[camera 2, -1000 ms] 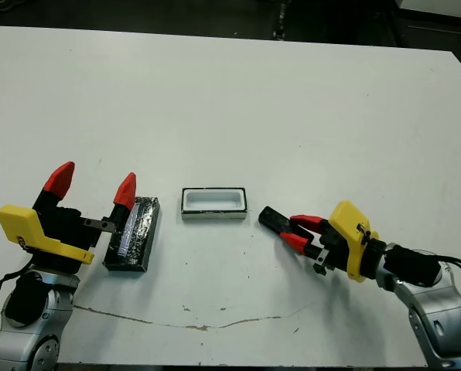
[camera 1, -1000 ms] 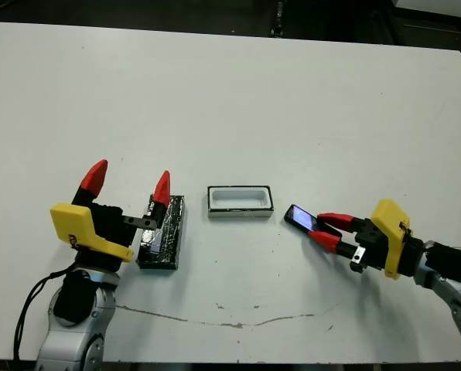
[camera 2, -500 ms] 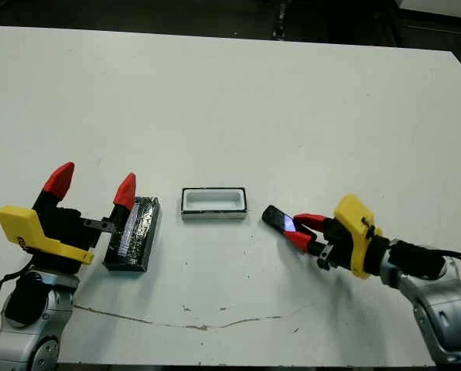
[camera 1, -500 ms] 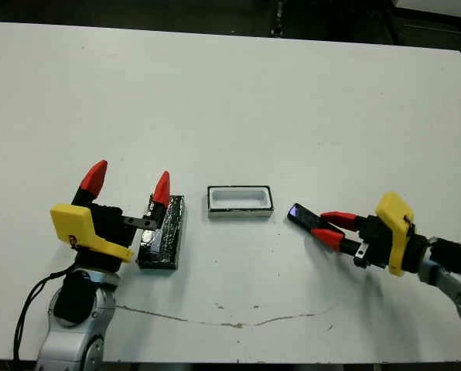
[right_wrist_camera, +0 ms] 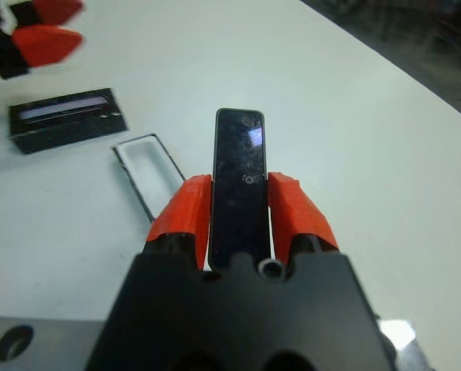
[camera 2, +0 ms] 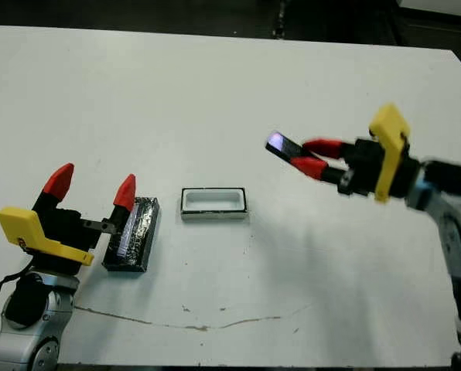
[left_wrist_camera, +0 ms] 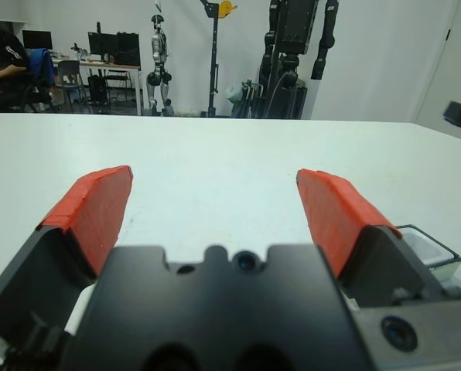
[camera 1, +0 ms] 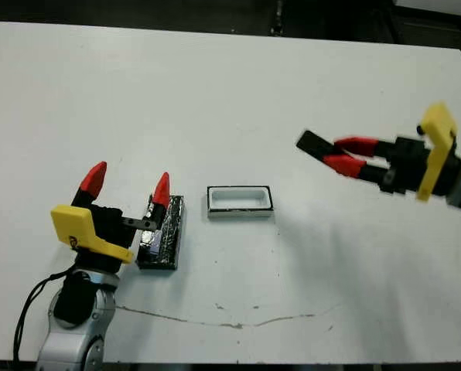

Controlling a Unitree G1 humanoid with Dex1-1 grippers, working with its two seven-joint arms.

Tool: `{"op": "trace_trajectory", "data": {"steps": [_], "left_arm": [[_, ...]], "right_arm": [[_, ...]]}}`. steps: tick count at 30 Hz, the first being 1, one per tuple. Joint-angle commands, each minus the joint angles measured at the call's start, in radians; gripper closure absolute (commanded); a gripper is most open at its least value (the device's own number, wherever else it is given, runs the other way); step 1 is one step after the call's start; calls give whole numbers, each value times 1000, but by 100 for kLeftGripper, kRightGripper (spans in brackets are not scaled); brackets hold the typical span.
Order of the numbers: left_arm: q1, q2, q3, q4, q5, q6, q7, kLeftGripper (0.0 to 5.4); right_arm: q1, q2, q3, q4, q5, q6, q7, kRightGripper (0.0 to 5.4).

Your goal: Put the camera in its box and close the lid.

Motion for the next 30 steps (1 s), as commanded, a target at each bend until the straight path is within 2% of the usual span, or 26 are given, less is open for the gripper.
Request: {"op": "trace_trajectory", "data": {"steps": [1, 6, 10, 12, 20, 30], "left_arm": [[8, -1, -6, 4, 14, 3, 8, 0], [7, -7, -5, 9, 9, -4, 5, 0], [11, -8, -5, 0, 9, 8, 9, 0], [12, -9, -4, -3, 8, 13, 10, 0], [16, -11, -5, -6, 7, 13, 9, 0], [18, -15, -11, 4, 7, 2, 8, 0]], "right_arm": [[-96, -12, 87, 30, -49, 16, 49, 369], [-215, 22, 216, 85, -115, 27, 118, 369], [-297, 40, 326, 104, -223, -20, 149, 369], [-331, 62, 361, 138, -247, -28, 180, 369], [-395, 179, 429, 319, -305, -132, 274, 369], [-425, 223, 458, 403, -392, -170, 301, 369]]}}
